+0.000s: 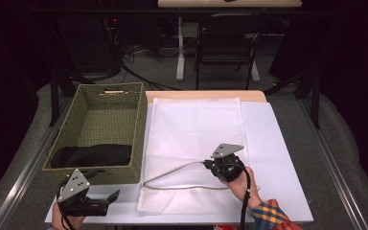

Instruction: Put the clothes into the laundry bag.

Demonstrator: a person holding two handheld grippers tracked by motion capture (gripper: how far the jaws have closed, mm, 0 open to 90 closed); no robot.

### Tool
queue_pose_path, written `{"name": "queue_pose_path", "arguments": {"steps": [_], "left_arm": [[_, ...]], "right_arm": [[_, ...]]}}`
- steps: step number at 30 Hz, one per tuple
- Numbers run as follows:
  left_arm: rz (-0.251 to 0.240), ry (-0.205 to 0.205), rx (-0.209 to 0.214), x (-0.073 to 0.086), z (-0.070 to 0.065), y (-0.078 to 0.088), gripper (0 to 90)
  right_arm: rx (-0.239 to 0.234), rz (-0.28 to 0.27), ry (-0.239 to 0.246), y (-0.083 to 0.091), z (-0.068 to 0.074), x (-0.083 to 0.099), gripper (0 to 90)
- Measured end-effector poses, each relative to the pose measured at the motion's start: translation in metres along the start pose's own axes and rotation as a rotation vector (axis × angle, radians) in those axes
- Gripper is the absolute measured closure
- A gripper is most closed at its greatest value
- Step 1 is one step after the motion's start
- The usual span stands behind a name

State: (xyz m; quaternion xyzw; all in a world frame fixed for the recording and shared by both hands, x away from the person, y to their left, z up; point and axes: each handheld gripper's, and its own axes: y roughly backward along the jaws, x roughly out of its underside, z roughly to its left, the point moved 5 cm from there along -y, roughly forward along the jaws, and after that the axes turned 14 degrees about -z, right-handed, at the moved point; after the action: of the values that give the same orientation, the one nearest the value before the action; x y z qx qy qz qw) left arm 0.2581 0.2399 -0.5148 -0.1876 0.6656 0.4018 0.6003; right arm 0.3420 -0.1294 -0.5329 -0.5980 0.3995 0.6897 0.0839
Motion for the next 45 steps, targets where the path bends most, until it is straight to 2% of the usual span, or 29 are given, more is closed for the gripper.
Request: {"name": "queue_pose_path", "arguments": {"steps": [20,27,37,45], "left_arm": [[0.004,-0.002,0.006,0.0,0.0,0.0,0.2],[0.014,-0.001,0.012,0.001,0.0,0.0,0.2],[0.009,-0.003,0.015,0.001,-0.001,0.0,0.2],[0.01,-0.018,0.058,-0.008,-0.001,0.003,0.2]], "right_arm": [[0.015,-0.046,-0.007,0.009,-0.001,-0.012,88.7],[0.027,-0.084,-0.007,0.014,-0.002,-0.02,88.7],[0.029,-0.111,-0.003,0.018,-0.002,-0.025,88.7],[0.018,-0.123,0.004,0.018,0.0,-0.027,88.6]]}}
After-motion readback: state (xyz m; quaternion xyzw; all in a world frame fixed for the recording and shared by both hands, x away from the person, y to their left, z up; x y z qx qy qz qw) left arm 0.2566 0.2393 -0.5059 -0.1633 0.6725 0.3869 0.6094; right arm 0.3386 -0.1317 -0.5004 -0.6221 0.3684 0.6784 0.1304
